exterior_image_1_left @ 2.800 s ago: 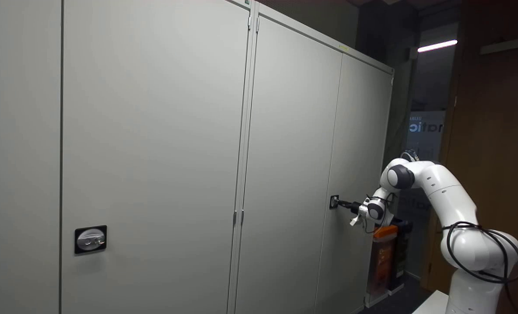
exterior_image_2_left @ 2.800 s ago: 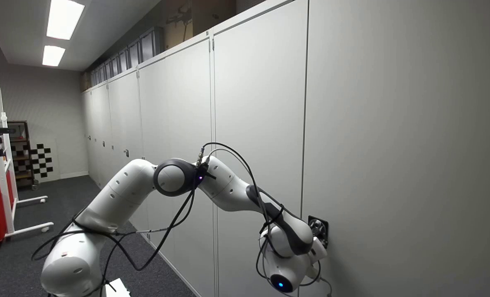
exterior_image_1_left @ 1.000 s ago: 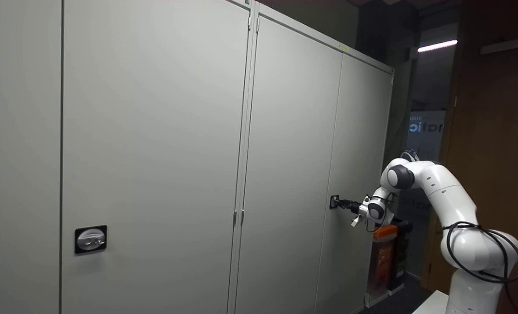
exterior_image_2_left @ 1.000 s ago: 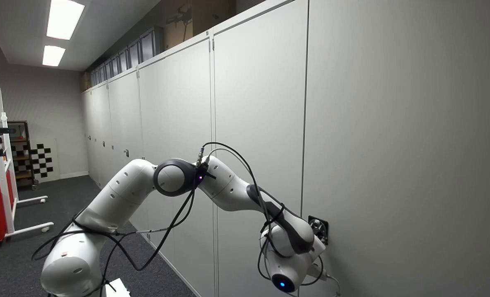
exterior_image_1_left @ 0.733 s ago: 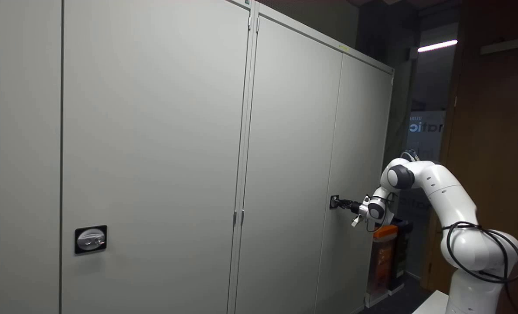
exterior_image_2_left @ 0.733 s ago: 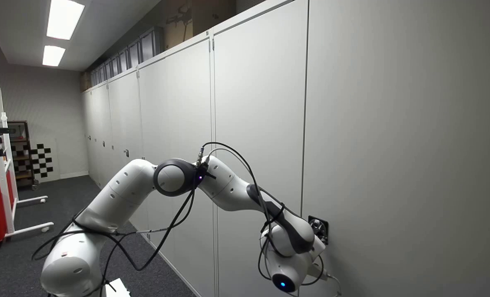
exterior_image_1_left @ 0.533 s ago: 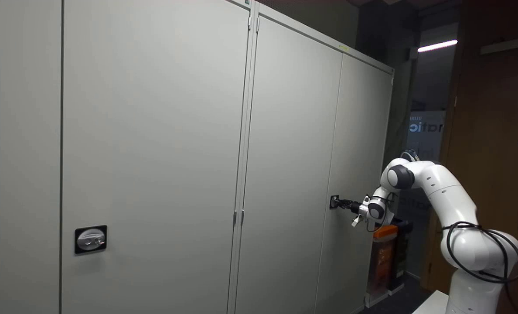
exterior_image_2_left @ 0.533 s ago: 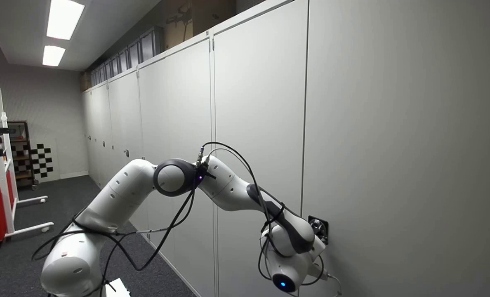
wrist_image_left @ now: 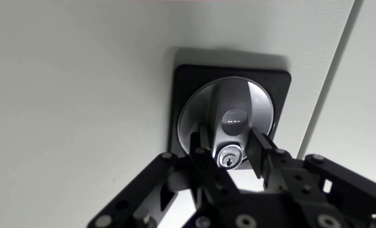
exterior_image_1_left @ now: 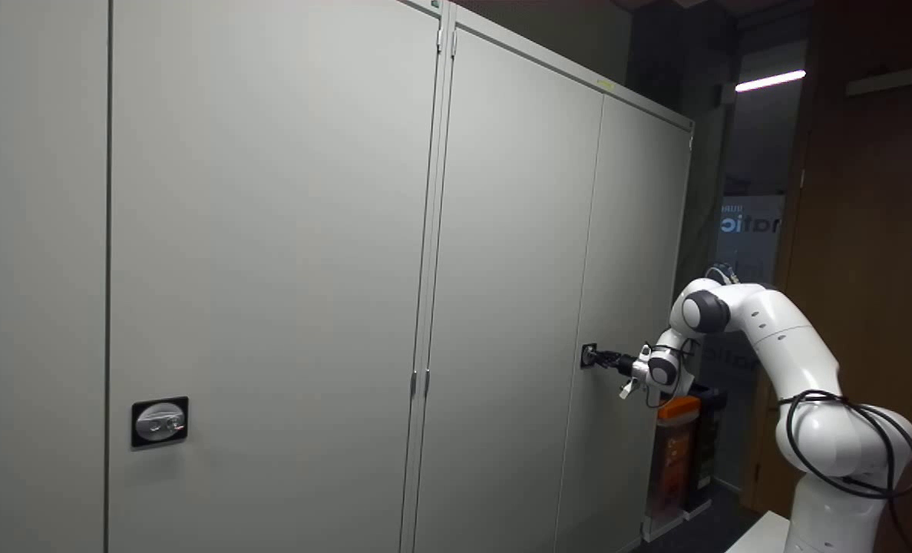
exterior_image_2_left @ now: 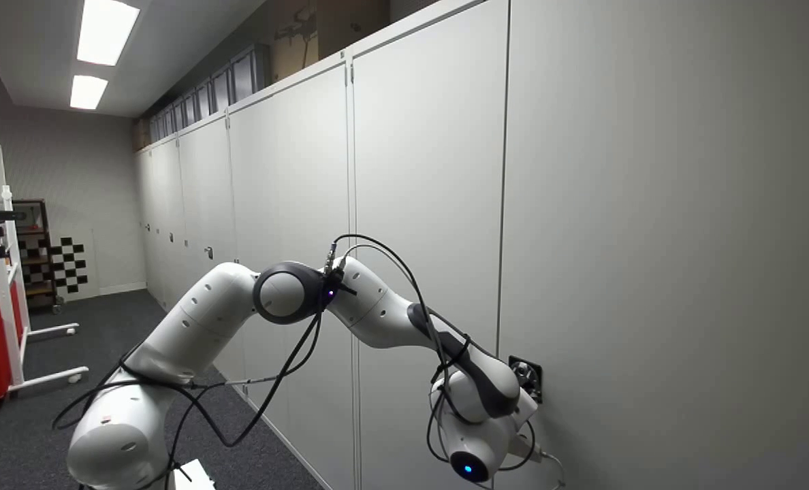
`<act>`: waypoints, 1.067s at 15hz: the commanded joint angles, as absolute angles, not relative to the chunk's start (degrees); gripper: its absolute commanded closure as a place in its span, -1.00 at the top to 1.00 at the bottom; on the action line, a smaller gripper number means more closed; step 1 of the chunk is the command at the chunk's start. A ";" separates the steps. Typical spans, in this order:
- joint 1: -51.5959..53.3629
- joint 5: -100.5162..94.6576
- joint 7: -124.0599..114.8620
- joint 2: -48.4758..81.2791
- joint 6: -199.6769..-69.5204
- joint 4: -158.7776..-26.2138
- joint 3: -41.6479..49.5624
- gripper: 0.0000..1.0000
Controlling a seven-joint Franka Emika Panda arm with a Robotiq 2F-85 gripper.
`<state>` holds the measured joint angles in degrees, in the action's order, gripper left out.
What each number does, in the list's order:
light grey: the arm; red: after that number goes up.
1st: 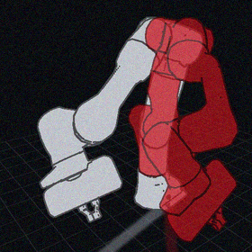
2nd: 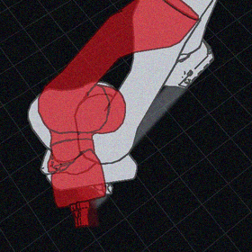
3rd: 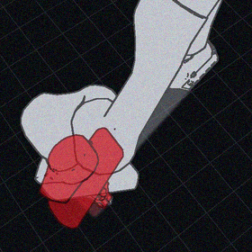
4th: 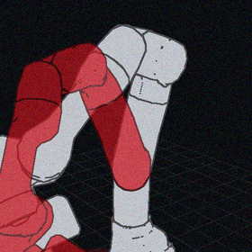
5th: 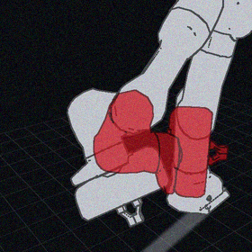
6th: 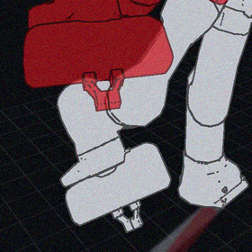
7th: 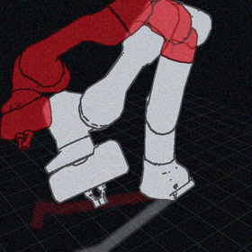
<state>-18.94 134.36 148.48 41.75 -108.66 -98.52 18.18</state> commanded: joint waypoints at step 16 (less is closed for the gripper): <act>-23.09 138.81 146.39 39.63 -113.74 -93.94 18.00 1.00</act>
